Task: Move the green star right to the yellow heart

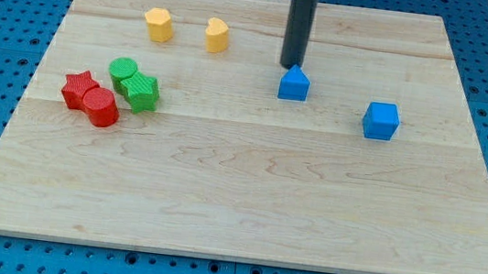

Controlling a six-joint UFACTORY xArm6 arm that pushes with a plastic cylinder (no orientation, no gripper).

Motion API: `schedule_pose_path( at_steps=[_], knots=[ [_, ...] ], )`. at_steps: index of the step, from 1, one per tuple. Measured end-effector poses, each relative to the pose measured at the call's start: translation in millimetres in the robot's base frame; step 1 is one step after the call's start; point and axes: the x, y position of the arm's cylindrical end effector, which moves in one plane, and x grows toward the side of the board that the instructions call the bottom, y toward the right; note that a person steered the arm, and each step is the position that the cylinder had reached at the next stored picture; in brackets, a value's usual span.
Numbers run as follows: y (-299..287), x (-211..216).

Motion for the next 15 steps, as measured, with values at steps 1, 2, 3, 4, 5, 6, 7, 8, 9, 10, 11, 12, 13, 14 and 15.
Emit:
schedule_pose_path(
  at_steps=[1, 2, 3, 4, 5, 6, 7, 8, 9, 10, 11, 12, 13, 14, 15],
  knots=[
    [6.0, 54.0],
    [-46.5, 70.9],
    [-82.7, 111.4],
    [-117.3, 149.8],
    [-184.7, 136.1],
    [-249.5, 111.8],
    [-252.6, 109.7],
    [-212.1, 103.4],
    [-184.4, 86.6],
    [-161.0, 72.8],
    [-154.5, 46.8],
    [-146.7, 28.9],
    [-171.0, 21.4],
    [-126.3, 11.1],
    [-73.9, 11.0]
  ],
)
